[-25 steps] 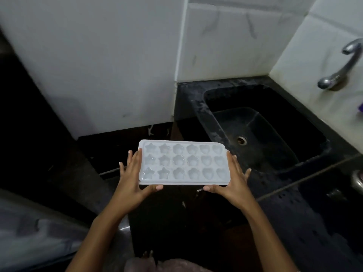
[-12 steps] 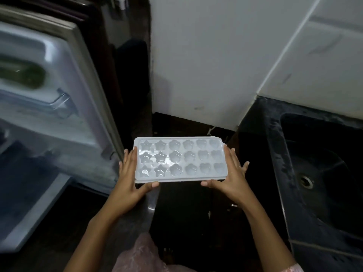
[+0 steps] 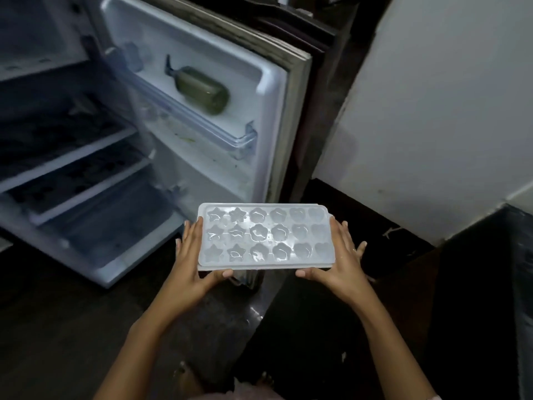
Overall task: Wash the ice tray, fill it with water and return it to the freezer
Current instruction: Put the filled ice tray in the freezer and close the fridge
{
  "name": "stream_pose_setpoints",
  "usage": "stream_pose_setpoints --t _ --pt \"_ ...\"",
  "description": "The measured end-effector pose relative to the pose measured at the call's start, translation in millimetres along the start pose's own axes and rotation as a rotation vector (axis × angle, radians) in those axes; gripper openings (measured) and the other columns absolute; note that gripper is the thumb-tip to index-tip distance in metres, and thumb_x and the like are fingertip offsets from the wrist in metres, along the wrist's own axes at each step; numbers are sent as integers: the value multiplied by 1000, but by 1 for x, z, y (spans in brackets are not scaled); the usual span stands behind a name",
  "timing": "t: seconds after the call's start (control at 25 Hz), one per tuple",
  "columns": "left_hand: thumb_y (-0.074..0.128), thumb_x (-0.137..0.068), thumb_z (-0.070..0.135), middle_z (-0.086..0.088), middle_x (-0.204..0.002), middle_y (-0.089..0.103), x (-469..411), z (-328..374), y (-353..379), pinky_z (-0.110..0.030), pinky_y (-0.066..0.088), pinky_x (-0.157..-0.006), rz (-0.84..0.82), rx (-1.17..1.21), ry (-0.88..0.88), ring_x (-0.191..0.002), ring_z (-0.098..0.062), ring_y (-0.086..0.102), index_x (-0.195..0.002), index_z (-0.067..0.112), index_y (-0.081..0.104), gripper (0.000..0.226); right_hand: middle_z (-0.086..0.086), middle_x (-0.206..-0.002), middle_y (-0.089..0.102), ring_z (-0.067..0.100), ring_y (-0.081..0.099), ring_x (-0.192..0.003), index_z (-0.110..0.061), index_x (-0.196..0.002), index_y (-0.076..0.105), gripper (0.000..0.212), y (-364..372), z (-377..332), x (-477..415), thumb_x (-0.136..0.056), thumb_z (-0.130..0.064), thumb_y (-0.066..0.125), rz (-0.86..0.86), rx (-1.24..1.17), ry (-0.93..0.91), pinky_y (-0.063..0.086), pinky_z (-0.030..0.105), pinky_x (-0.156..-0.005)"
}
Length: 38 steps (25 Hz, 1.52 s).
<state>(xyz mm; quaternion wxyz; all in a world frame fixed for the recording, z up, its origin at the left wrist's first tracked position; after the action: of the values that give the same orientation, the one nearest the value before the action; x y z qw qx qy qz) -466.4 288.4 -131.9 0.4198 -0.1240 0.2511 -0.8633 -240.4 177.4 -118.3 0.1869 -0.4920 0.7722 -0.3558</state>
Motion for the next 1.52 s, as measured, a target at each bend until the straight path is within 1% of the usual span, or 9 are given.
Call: stream_pose_setpoints --t 0.2,0.28,0.56,0.76,0.84,1.0,1.16,1.36,1.52 --pt "44 -53 91 24 -150 -13 4 -40 -66 -8 -16 -106 99 15 -59 -136 8 -23 -140 42 -10 113 -9 -157 3 -2 -19 -135 -24 -149 6 132 46 -59 -36 -39 -72 59 -47 -36 -85 -27 34 -104" --pt "44 -53 91 21 -152 -13 4 -53 -85 -4 -17 -103 121 15 -71 -136 7 -22 -142 39 -9 116 -9 -158 4 -1 -17 -136 -24 -149 7 131 62 -78 -47 -39 -71 60 -60 -52 -116 -27 34 -104" --pt "44 -51 92 15 -155 -14 18 -104 -170 -16 -17 -108 255 12 -134 -136 7 -24 -143 39 -9 119 -7 -157 2 2 -16 -138 -23 -149 4 134 128 -157 -85 -39 -71 63 -131 -43 -231 -21 40 -110" --pt "50 -54 83 35 -143 -15 25 -124 -221 -30 -13 -114 349 23 -167 -131 15 -25 -135 47 -10 107 -6 -158 2 -2 -14 -135 -22 -149 1 127 167 -213 -114 -49 -64 67 -228 -28 -291 -22 39 -109" --pt "51 -53 81 36 -143 -14 22 -133 -243 -30 -12 -114 389 40 -188 -133 13 -24 -135 49 -9 106 -6 -158 3 -2 -13 -135 -22 -149 3 127 180 -235 -128 -48 -66 66 -250 -24 -323 -22 39 -109" --pt "52 -48 86 17 -155 -15 12 -153 -287 -30 -6 -109 477 58 -250 -139 -4 -22 -144 42 -8 121 -8 -157 7 -3 -10 -135 -24 -150 7 129 201 -279 -162 -43 -74 59 -264 -46 -395 -23 35 -107" --pt "53 -52 80 15 -155 -14 -7 -165 -333 -29 -4 -109 586 68 -247 -141 -7 -20 -140 46 -8 112 -9 -156 11 -3 -7 -136 -25 -149 12 127 221 -327 -208 -41 -72 60 -275 -66 -451 -20 38 -111" --pt "52 -54 74 24 -148 -11 -42 -183 -382 -37 -1 -115 683 48 -255 -139 -1 -19 -133 51 -8 102 -13 -153 21 12 6 -145 -31 -145 23 119 246 -378 -265 -39 -68 62 -295 -127 -518 -14 40 -113" --pt "55 -56 76 27 -145 -12 -76 -198 -425 -26 -8 -111 765 2 -245 -133 5 -21 -129 53 -8 99 -9 -145 33 10 23 -138 -34 -140 31 113 266 -412 -314 -37 -63 67 -300 -229 -544 6 34 -116"
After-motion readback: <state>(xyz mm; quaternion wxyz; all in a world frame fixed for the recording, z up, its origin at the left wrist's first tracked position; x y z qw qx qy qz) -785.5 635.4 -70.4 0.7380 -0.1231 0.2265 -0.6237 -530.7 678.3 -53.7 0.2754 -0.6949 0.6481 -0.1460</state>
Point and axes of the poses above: each hand's wrist, its own x-axis away from the middle knuckle, its own y-axis out of the palm, z = x × y, the point moved 10 cm from there along -x, towards the middle knuckle
